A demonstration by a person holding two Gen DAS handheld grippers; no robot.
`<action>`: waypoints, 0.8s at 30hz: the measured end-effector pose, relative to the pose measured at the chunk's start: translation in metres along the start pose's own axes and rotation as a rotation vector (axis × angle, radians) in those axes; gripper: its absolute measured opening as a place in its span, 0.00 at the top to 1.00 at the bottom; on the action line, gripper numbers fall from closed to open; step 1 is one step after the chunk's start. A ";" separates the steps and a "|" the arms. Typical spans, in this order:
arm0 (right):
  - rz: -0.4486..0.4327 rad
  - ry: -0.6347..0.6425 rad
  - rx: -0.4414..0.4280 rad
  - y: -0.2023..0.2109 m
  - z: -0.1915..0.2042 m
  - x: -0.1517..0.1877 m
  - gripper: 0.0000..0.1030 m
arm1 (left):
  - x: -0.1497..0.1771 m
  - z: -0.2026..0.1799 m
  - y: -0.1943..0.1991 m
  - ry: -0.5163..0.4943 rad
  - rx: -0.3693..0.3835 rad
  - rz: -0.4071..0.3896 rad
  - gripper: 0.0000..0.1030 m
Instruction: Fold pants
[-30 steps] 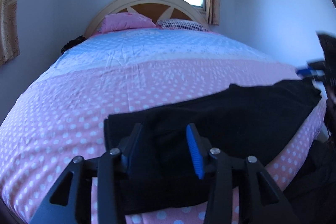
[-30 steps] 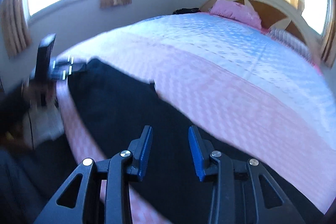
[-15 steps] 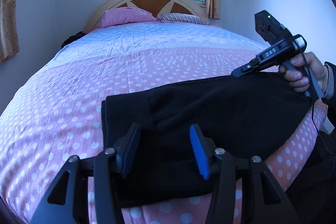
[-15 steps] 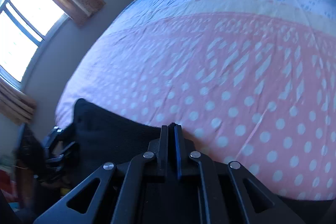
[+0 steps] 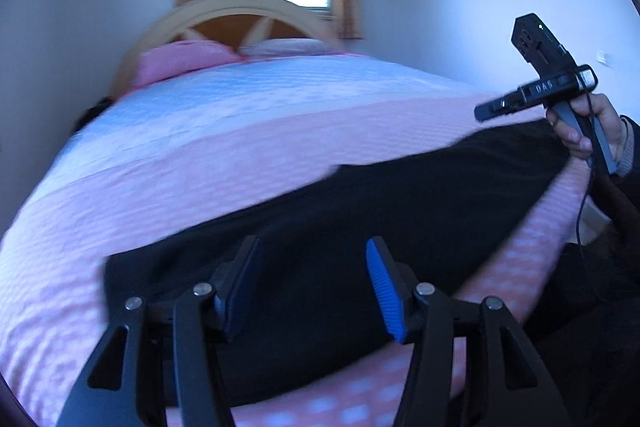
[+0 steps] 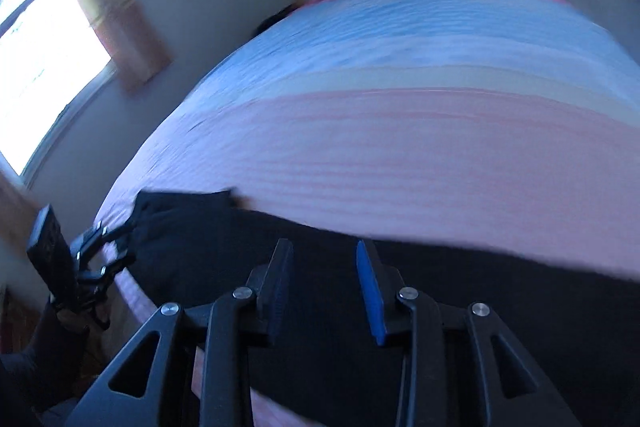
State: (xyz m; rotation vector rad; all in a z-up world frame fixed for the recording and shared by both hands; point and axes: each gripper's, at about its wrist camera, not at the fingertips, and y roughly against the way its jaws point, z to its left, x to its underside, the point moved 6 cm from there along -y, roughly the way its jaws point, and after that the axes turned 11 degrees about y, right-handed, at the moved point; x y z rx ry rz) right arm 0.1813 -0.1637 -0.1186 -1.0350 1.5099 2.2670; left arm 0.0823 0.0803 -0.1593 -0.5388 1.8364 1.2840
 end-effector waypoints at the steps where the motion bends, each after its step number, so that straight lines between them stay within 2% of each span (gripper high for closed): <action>1: -0.016 -0.050 0.039 0.022 -0.023 0.010 0.66 | 0.000 -0.014 -0.005 -0.018 0.027 0.012 0.45; 5: -0.093 -0.315 0.258 0.113 -0.120 0.062 0.66 | -0.004 -0.077 -0.027 -0.135 0.136 0.051 0.45; 9: -0.145 -0.499 0.348 0.166 -0.172 0.113 0.66 | -0.005 -0.139 -0.042 -0.236 0.251 0.082 0.45; 12: -0.163 -0.561 0.371 0.183 -0.191 0.139 0.66 | -0.003 -0.172 -0.052 -0.297 0.304 0.105 0.45; 16: -0.185 -0.631 0.372 0.187 -0.204 0.164 0.66 | -0.003 -0.206 -0.066 -0.367 0.337 0.131 0.46; 21: -0.208 -0.693 0.357 0.188 -0.215 0.188 0.66 | 0.000 -0.224 -0.080 -0.414 0.354 0.173 0.46; 24: -0.214 -0.695 0.351 0.187 -0.220 0.195 0.66 | 0.002 -0.228 -0.087 -0.439 0.335 0.191 0.47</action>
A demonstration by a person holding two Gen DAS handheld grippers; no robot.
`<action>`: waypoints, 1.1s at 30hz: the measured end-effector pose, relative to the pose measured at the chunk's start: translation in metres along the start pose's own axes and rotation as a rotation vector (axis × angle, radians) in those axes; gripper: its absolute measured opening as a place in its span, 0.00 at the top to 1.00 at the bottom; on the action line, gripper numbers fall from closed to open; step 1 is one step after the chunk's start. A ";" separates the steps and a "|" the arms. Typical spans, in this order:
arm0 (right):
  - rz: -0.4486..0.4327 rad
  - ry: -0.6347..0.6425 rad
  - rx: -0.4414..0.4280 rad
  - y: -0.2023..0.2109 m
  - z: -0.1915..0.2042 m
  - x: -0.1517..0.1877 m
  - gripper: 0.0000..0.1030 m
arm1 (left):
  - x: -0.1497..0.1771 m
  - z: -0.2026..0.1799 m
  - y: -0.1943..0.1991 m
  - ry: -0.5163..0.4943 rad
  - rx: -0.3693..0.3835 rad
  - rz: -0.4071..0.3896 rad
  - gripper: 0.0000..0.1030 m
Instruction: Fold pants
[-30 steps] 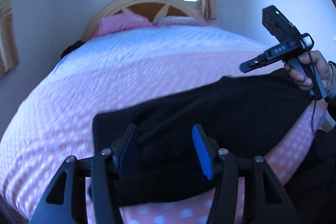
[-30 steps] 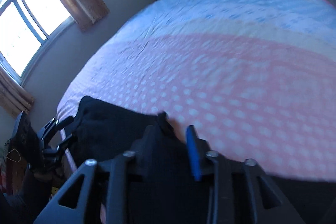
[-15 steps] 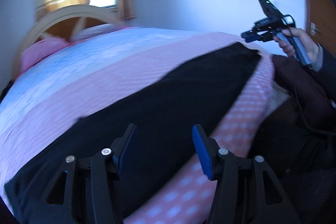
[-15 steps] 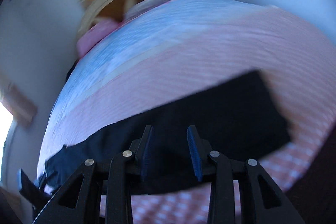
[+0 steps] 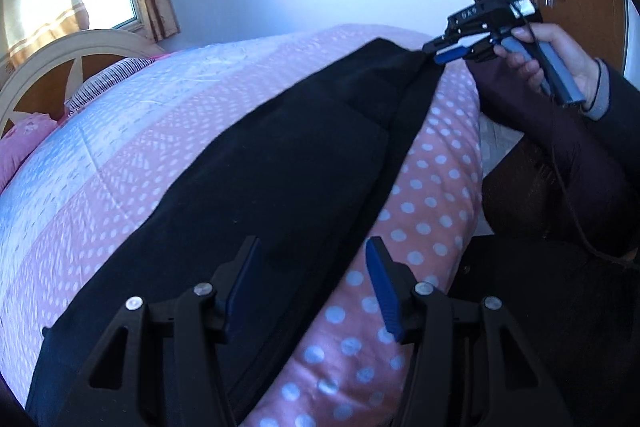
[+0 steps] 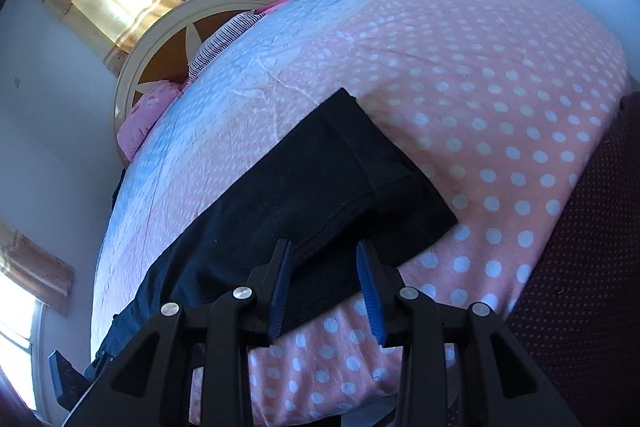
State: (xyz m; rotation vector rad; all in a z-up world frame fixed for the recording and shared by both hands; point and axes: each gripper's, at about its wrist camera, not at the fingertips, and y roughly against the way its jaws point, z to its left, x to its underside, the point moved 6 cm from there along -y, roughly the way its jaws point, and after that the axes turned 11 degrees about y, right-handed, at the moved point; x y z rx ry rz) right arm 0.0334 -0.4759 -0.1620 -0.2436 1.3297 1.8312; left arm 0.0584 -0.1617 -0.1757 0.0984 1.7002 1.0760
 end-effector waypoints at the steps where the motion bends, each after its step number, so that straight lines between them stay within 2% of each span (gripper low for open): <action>1: -0.001 0.000 -0.002 0.000 -0.001 0.001 0.66 | 0.000 0.001 -0.002 0.001 -0.006 0.009 0.48; 4: -0.004 -0.007 -0.009 -0.004 -0.004 0.002 0.66 | -0.001 0.001 -0.010 0.007 0.013 0.034 0.62; 5: -0.007 -0.009 -0.011 -0.005 -0.005 0.002 0.66 | -0.001 -0.001 -0.012 0.005 0.019 0.041 0.72; 7: -0.019 -0.016 -0.016 -0.004 -0.009 0.001 0.66 | -0.001 -0.002 -0.011 0.001 0.035 0.043 0.82; 8: -0.025 -0.021 -0.018 -0.003 -0.011 0.001 0.66 | -0.002 -0.003 -0.011 0.000 0.039 0.043 0.90; 9: -0.031 -0.029 -0.021 -0.002 -0.014 0.001 0.66 | -0.003 -0.004 -0.009 0.003 0.046 0.041 0.92; 15: -0.037 -0.066 -0.034 -0.003 -0.021 0.001 0.66 | -0.007 -0.004 -0.008 0.021 0.049 0.037 0.94; 20: -0.067 -0.164 -0.044 -0.003 -0.043 0.000 0.66 | -0.011 -0.002 -0.011 0.049 0.047 0.028 0.94; 24: -0.079 -0.157 -0.065 -0.005 -0.045 -0.003 0.66 | -0.009 -0.002 -0.015 0.043 0.040 0.039 0.96; 25: -0.084 -0.153 -0.066 -0.005 -0.046 -0.005 0.76 | -0.009 -0.002 -0.017 0.042 0.036 0.043 0.96; 26: -0.083 -0.143 -0.065 -0.006 -0.045 -0.005 0.94 | -0.009 -0.003 -0.017 0.043 0.039 0.040 0.97; 28: -0.103 -0.121 -0.063 -0.001 -0.041 -0.009 0.94 | -0.011 -0.003 -0.014 0.050 0.039 0.020 0.97; 33: -0.160 -0.052 -0.046 0.031 -0.028 -0.012 0.94 | -0.021 0.000 0.017 0.080 0.099 -0.033 0.97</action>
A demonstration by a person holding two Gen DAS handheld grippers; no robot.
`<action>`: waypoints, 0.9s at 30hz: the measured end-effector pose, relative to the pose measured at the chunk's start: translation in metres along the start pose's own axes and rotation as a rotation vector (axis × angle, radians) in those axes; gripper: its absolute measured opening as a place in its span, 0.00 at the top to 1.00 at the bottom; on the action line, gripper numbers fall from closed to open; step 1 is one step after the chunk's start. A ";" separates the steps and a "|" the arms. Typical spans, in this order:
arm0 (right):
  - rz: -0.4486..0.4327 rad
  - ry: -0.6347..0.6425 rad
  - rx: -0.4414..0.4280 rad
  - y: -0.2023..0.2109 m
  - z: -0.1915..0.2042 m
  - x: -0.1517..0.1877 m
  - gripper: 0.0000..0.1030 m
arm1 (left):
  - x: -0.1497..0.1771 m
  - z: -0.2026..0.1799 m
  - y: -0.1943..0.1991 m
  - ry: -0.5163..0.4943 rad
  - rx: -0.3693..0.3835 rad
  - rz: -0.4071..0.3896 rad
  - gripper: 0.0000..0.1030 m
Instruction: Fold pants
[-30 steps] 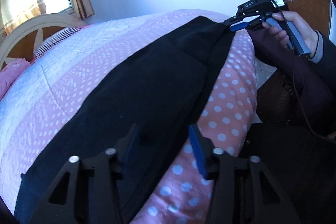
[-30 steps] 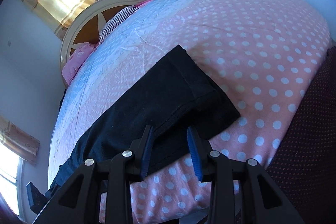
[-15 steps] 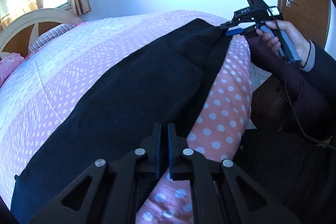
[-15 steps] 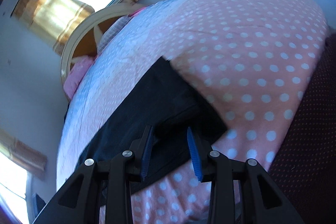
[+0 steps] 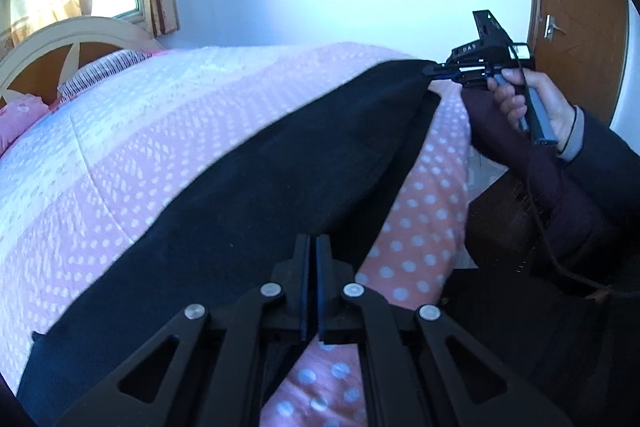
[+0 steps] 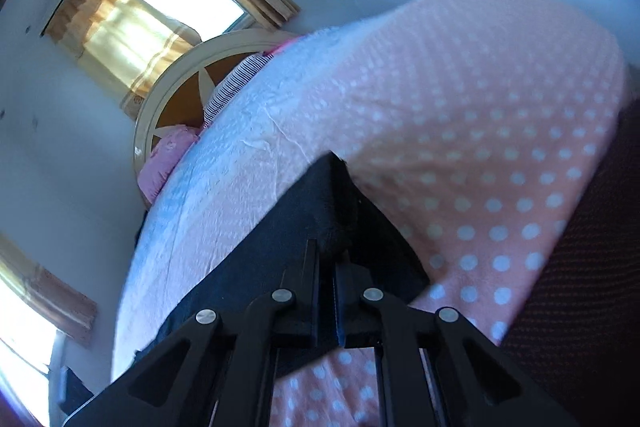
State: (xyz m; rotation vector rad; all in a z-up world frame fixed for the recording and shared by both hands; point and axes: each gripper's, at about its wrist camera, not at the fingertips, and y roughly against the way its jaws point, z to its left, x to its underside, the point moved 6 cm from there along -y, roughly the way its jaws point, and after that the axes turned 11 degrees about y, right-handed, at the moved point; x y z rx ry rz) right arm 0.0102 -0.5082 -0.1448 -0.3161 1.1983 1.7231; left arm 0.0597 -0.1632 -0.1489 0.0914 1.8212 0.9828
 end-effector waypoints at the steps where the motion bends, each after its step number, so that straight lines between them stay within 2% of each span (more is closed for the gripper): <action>1: 0.009 0.003 0.008 0.002 -0.002 0.004 0.94 | 0.001 -0.001 0.001 0.000 0.009 0.001 0.97; 7: 0.086 -0.049 0.058 -0.015 -0.031 0.023 0.94 | 0.029 -0.002 -0.025 0.002 0.011 0.075 0.98; 11: 0.113 -0.010 0.098 -0.017 -0.027 0.024 0.94 | 0.026 -0.001 -0.026 0.014 0.004 0.052 0.97; 12: 0.118 -0.011 0.103 -0.018 -0.026 0.025 0.93 | 0.026 0.000 -0.027 0.014 0.002 0.051 0.93; 13: 0.115 -0.009 0.124 -0.016 -0.026 0.024 0.88 | 0.025 0.001 -0.026 0.009 -0.013 0.049 0.91; 14: 0.109 -0.005 0.164 -0.014 -0.025 0.022 0.72 | 0.025 0.001 -0.024 0.002 -0.020 0.048 0.90; 16: 0.051 0.029 0.270 0.001 -0.020 0.011 0.53 | 0.025 -0.002 -0.016 -0.020 -0.017 0.045 0.90; 18: -0.005 0.075 0.293 0.013 -0.008 0.002 0.53 | 0.028 -0.002 0.000 -0.044 -0.019 0.023 0.81; 19: -0.025 0.112 0.289 0.017 0.004 -0.002 0.53 | 0.031 -0.001 0.009 -0.050 -0.015 0.014 0.77; 21: -0.044 0.193 0.241 0.018 0.033 -0.004 0.53 | 0.035 0.005 0.022 -0.057 -0.039 -0.007 0.62; 23: -0.018 0.292 0.154 0.004 0.072 0.002 0.53 | 0.038 0.016 0.032 -0.050 -0.067 -0.022 0.59; 26: 0.071 0.403 0.014 -0.025 0.120 0.025 0.53 | 0.041 0.039 0.030 0.000 -0.119 -0.011 0.60; 27: 0.103 0.436 -0.005 -0.035 0.131 0.033 0.53 | 0.043 0.045 0.027 0.019 -0.128 -0.003 0.59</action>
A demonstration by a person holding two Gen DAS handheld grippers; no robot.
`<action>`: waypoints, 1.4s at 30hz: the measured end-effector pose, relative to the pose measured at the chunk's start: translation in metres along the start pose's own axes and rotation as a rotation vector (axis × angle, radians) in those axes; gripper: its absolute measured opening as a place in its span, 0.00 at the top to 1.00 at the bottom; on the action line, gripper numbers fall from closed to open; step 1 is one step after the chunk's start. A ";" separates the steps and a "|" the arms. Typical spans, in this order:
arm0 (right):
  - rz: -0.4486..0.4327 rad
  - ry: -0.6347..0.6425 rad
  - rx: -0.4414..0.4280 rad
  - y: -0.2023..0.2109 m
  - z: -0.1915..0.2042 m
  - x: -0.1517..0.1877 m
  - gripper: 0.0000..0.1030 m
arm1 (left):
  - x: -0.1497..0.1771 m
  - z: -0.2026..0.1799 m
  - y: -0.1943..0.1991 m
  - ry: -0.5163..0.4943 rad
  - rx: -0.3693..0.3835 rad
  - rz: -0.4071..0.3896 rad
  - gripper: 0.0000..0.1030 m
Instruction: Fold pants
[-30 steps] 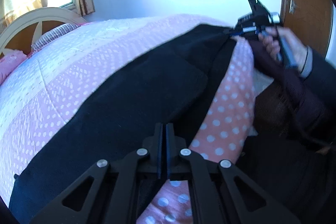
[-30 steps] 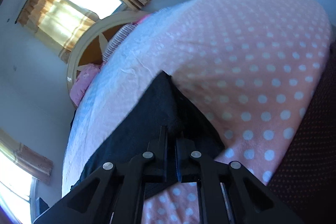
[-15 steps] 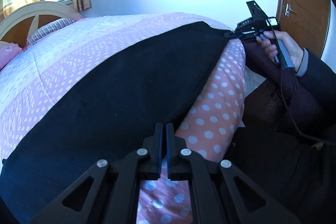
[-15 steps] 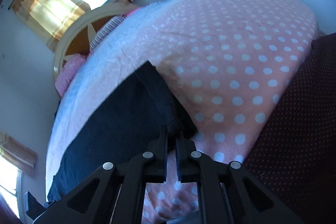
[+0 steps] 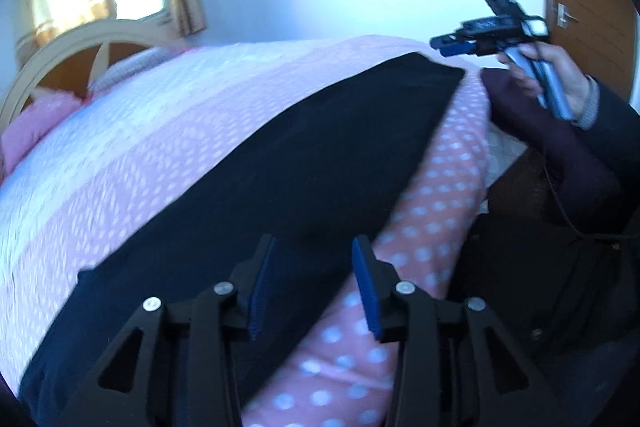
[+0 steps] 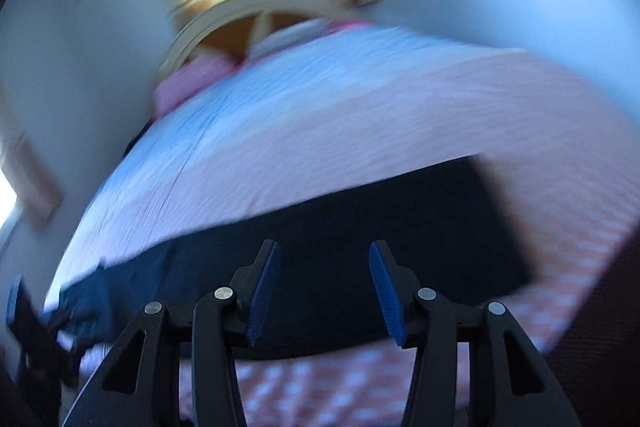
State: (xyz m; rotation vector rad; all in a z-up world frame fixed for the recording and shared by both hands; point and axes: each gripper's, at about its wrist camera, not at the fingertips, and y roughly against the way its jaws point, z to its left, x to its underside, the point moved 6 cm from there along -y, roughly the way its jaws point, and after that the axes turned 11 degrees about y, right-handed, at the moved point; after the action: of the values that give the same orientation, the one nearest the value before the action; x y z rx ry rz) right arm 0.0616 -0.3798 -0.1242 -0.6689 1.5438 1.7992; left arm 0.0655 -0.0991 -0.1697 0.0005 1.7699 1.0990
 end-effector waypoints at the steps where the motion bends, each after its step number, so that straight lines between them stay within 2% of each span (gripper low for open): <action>1: 0.039 0.032 -0.020 -0.013 0.013 0.004 0.53 | 0.003 0.004 -0.005 0.015 -0.011 0.011 0.59; 4: 0.193 0.088 -0.051 -0.048 0.031 0.027 0.52 | 0.018 0.008 -0.017 0.034 -0.018 0.059 0.59; 8: 0.210 0.187 0.040 -0.047 0.043 0.028 0.52 | 0.024 0.004 -0.010 0.020 -0.021 0.042 0.59; 11: 0.149 0.237 -0.018 -0.037 0.072 0.014 0.52 | 0.025 0.018 0.004 0.029 -0.049 0.026 0.59; 15: 0.141 0.380 -0.163 -0.046 0.146 0.009 0.52 | 0.030 0.065 0.034 0.093 -0.162 -0.011 0.59; 18: 0.192 0.462 -0.275 -0.069 0.193 0.023 0.52 | 0.041 0.106 0.053 0.170 -0.255 -0.019 0.59; 20: 0.283 0.506 -0.287 -0.093 0.209 0.039 0.52 | 0.052 0.131 0.063 0.207 -0.317 -0.011 0.59; 22: 0.283 0.569 -0.256 -0.096 0.216 0.042 0.52 | 0.070 0.159 0.076 0.231 -0.418 0.008 0.59; 23: 0.293 0.564 -0.276 -0.095 0.219 0.038 0.53 | 0.076 0.169 0.081 0.247 -0.444 0.012 0.59; 25: 0.288 0.505 -0.370 -0.088 0.227 0.023 0.53 | 0.091 0.191 0.095 0.311 -0.472 0.009 0.57; 27: 0.261 0.486 -0.415 -0.089 0.242 0.001 0.53 | 0.103 0.212 0.110 0.377 -0.494 -0.020 0.44; 30: 0.254 0.491 -0.456 -0.110 0.285 -0.024 0.53 | 0.113 0.235 0.122 0.457 -0.511 -0.062 0.41; 32: 0.292 0.462 -0.504 -0.130 0.317 -0.031 0.64 | 0.114 0.238 0.119 0.502 -0.497 -0.087 0.41; 34: 0.336 0.421 -0.527 -0.161 0.345 -0.035 0.69 | 0.113 0.238 0.111 0.498 -0.502 -0.091 0.41; 38: 0.405 0.332 -0.564 -0.213 0.385 -0.040 0.69 | 0.114 0.235 0.100 0.461 -0.535 -0.087 0.37; 39: 0.442 0.305 -0.578 -0.226 0.394 -0.038 0.69 | 0.113 0.237 0.099 0.465 -0.540 -0.086 0.33; 42: 0.519 0.288 -0.596 -0.249 0.416 -0.026 0.69 | 0.116 0.247 0.100 0.522 -0.536 -0.098 0.32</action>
State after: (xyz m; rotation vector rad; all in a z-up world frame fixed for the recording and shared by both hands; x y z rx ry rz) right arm 0.2846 0.0457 -0.1940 -0.8868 1.4420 2.7093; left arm 0.1461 0.1777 -0.2073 -0.7500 1.8310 1.5664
